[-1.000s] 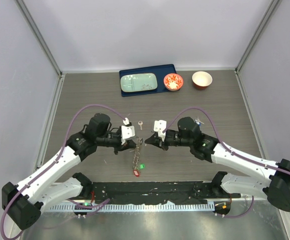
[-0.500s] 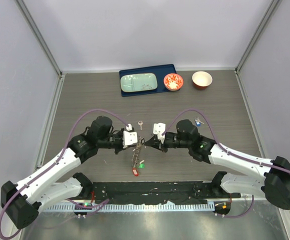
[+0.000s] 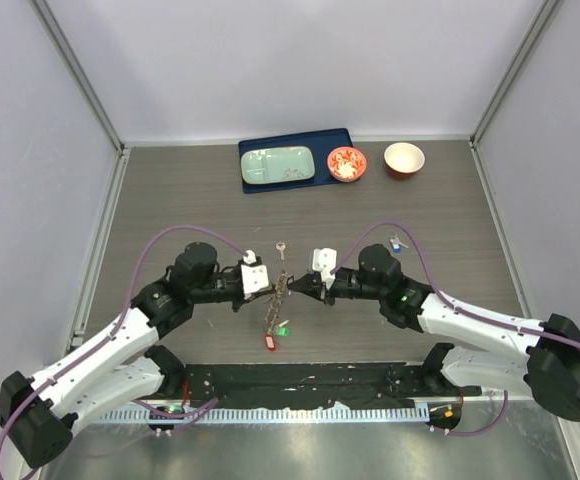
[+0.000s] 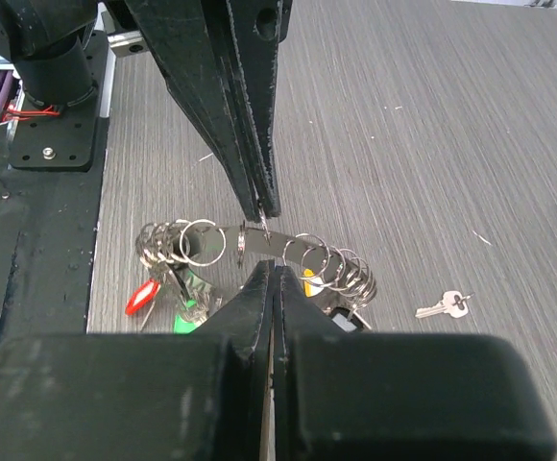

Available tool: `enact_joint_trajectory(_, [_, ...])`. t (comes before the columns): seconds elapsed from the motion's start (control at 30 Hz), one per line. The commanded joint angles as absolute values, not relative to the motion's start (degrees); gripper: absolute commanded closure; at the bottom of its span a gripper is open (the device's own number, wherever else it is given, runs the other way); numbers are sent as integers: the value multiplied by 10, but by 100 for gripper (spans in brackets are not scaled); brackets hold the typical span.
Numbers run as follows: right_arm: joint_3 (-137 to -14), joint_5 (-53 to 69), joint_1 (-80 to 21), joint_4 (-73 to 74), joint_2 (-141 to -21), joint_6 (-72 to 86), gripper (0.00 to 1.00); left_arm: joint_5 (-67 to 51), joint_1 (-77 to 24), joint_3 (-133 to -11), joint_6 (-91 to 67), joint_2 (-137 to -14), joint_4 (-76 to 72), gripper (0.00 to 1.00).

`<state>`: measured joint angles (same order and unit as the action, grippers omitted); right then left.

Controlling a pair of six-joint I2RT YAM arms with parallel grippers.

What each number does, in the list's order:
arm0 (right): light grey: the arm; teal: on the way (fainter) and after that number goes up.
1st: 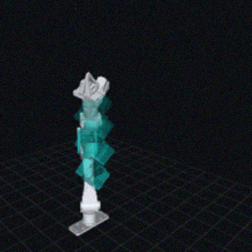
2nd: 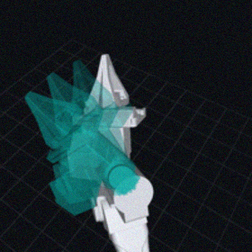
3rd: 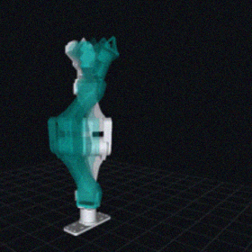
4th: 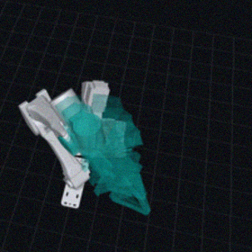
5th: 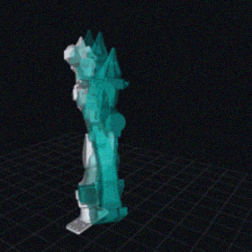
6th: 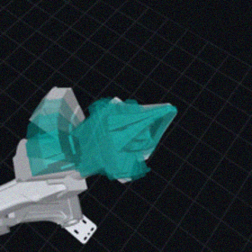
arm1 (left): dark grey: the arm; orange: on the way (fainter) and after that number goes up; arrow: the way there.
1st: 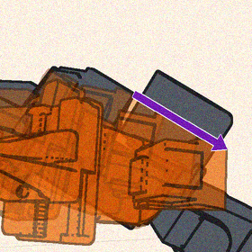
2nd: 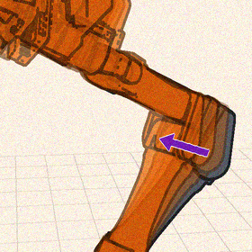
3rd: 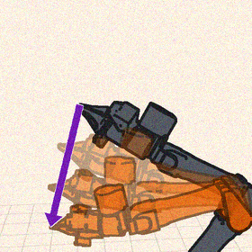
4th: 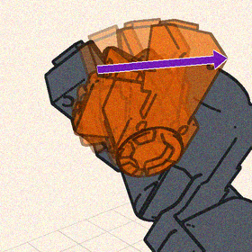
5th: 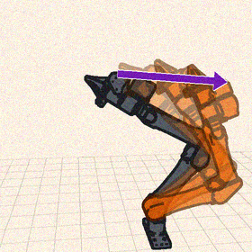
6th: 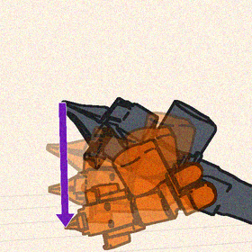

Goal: Put the keys on the keyring

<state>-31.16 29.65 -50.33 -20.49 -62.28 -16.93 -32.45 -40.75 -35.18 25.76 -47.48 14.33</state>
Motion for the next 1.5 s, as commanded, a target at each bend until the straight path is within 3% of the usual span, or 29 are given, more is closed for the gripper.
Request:
enact_joint_trajectory(0.0, [-308, 273, -510, -258, -602, -163, 99, -337, -410, -330, 171, -456, 16, 100])
enact_joint_trajectory(0.33, [-293, 273, -512, -270, -581, -166, 99, -329, -410, -284, 102, -406, -47, 100])
enact_joint_trajectory(1.47, [-297, 317, -512, -250, -606, -176, 99, -360, -409, -300, 115, -449, -40, 100])
